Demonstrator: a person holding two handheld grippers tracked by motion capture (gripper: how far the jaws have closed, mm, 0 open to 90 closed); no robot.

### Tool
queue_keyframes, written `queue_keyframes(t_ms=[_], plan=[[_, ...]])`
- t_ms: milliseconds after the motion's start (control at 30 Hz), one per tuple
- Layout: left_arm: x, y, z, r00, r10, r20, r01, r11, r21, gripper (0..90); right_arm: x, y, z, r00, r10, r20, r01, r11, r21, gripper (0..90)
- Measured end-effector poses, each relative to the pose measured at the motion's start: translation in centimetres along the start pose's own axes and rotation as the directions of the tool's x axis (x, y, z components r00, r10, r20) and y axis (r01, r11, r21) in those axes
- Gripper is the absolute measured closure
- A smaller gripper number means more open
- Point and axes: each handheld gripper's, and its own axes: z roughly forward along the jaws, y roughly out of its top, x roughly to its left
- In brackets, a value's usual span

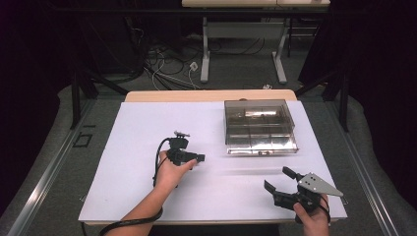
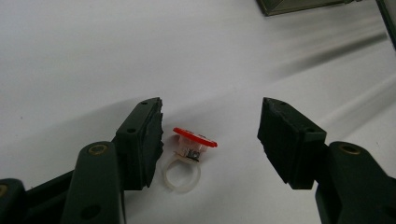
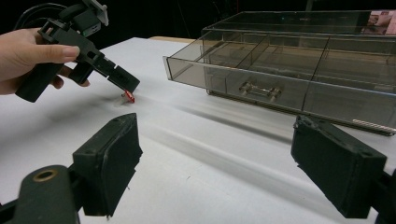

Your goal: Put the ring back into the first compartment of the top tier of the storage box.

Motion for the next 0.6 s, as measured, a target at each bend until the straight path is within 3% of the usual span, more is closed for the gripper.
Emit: queue_keyframes(t_ms=[600], plan=[[0.14, -0.11, 0.46, 0.9999, -0.010, -0.010, 0.010, 0.9994, 0.032, 51.0, 0.01, -0.01, 0.05, 1.0000, 0.004, -0.006, -0.004, 1.000, -0.002, 15.0]])
